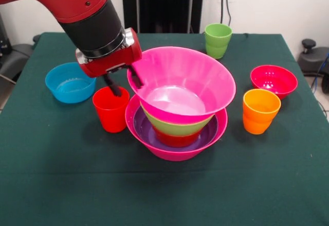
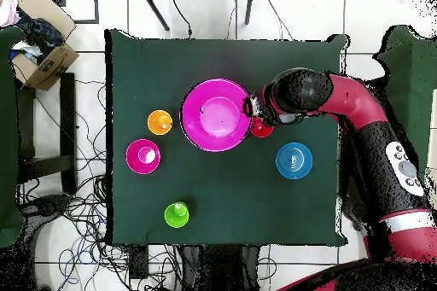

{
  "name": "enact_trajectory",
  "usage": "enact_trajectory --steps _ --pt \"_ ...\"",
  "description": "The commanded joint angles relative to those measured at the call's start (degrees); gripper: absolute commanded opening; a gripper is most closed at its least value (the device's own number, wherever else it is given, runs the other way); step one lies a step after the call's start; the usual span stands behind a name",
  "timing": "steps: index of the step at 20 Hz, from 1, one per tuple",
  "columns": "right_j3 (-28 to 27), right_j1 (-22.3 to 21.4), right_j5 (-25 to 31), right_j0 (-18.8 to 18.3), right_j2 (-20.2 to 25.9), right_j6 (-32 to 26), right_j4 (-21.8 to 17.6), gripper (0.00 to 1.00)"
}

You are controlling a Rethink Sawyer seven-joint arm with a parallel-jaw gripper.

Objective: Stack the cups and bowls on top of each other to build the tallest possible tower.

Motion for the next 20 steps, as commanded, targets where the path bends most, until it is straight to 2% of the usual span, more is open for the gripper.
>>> enact_trajectory --steps 1,4,9,14,16,20 --pt "-0.44 1.33 3.53 1.89 -1.90 -9.21 -2.80 1.00" --pt "-0.30 -0.38 6.26 1.93 -1.91 -9.22 -2.13 1.00" --pt "-0.45 -1.13 7.03 1.99 -1.87 -9.29 -2.13 1.00" --pt "-0.83 -2.58 10.06 2.27 -1.64 -8.78 -1.20 1.00" --pt "-0.92 -3.54 11.69 2.34 -1.37 -8.55 -0.66 1.00" --pt "-4.14 -6.04 18.85 3.62 -0.93 -8.47 -0.04 1.00"
